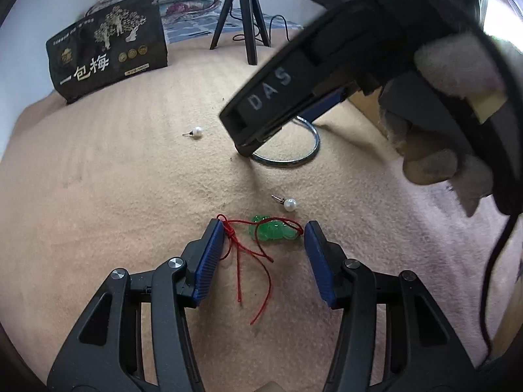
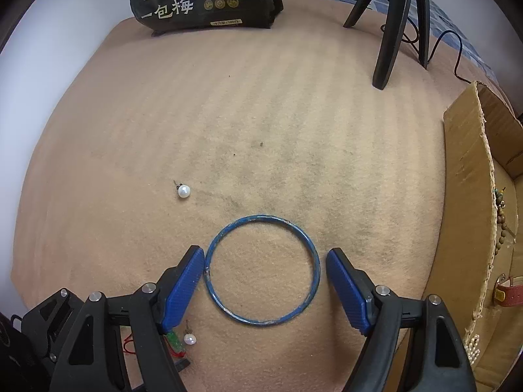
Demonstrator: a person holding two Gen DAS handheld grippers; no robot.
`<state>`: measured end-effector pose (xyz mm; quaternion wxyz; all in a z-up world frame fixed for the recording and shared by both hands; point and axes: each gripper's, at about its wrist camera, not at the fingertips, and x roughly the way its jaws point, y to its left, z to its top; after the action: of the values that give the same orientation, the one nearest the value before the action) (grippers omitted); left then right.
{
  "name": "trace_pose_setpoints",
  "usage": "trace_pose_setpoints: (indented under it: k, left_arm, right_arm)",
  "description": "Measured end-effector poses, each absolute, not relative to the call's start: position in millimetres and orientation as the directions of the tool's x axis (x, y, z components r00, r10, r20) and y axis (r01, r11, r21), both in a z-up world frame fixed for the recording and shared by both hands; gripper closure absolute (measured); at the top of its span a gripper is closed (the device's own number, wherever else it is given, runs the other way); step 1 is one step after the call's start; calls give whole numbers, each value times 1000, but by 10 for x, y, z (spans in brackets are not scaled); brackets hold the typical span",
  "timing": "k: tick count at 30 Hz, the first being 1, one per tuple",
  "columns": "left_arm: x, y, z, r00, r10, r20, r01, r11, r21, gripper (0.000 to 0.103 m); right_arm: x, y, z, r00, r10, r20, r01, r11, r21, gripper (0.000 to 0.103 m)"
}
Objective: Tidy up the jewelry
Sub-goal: 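Close the left tool on the green pendant while the right tool grasps the bangle rim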
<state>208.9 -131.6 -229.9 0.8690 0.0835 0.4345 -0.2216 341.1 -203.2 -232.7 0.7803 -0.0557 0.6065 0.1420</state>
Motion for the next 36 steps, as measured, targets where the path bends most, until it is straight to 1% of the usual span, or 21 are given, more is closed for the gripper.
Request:
trace_pose_setpoints:
  k: [1, 2, 3, 6, 12, 13, 15, 17, 19, 20, 21, 22, 24, 28, 32, 36]
  left_arm:
    - [2090, -1329, -2309, 529, -306, -791, 458, 888, -37, 50]
    - [2094, -1332, -2316, 533, -302, -790, 458, 888, -30, 53]
    - [2093, -1333, -2320, 539, -295, -789, 456, 890, -22, 59]
    - [2106, -1305, -2330, 545, -289, -787, 443, 896, -22, 70]
    - [2115, -1252, -2331, 542, -294, -787, 440, 897, -32, 70]
    - [2106, -1229, -2324, 541, -298, -786, 437, 898, -39, 70]
    - [2105, -1184, -2319, 537, -306, -786, 433, 900, -55, 70]
    - [2112, -1143, -2316, 536, -311, -785, 429, 901, -65, 71]
    - [2118, -1124, -2322, 536, -310, -785, 428, 901, -63, 71]
    - [2122, -1117, -2326, 536, -310, -785, 428, 902, -64, 71]
    - [2125, -1111, -2328, 536, -312, -785, 428, 902, -66, 71]
    - [2126, -1108, -2330, 536, -311, -785, 427, 902, -65, 71]
    - [2117, -1102, -2329, 538, -310, -784, 426, 902, -63, 71]
    - [2057, -1064, -2331, 544, -305, -782, 424, 904, -58, 71]
    - [1993, -1012, -2339, 548, -297, -782, 418, 907, -52, 71]
    - [1971, -969, -2336, 551, -293, -782, 413, 910, -50, 71]
  right_arm:
    - [3447, -2077, -2328, 223, 155, -962, -289, 953, 87, 25]
    - [3455, -2092, -2326, 222, 153, -963, -289, 954, 85, 25]
    - [3463, -2092, -2329, 223, 149, -963, -287, 955, 81, 26]
    - [3483, -2099, -2348, 224, 141, -964, -287, 955, 73, 29]
    - [3442, -2115, -2335, 236, 135, -962, -289, 955, 63, 30]
    - [3421, -2102, -2328, 239, 135, -962, -289, 955, 62, 38]
    - [3415, -2132, -2307, 247, 115, -962, -279, 959, 44, 72]
    - [3411, -2187, -2274, 242, 150, -959, -270, 959, 82, 72]
    - [3415, -2218, -2274, 236, 154, -959, -274, 958, 86, 72]
    - [3417, -2232, -2274, 238, 154, -959, -274, 958, 86, 71]
    - [3418, -2251, -2274, 234, 165, -958, -269, 958, 99, 60]
    - [3430, -2286, -2269, 229, 182, -956, -265, 957, 119, 41]
    - [3445, -2313, -2272, 224, 205, -953, -256, 956, 145, 22]
    - [3451, -2240, -2290, 206, 200, -958, -267, 953, 142, 20]
    - [3446, -2128, -2332, 193, 167, -967, -283, 953, 108, 14]
    - [3440, -2061, -2299, 189, 181, -965, -289, 950, 121, 14]
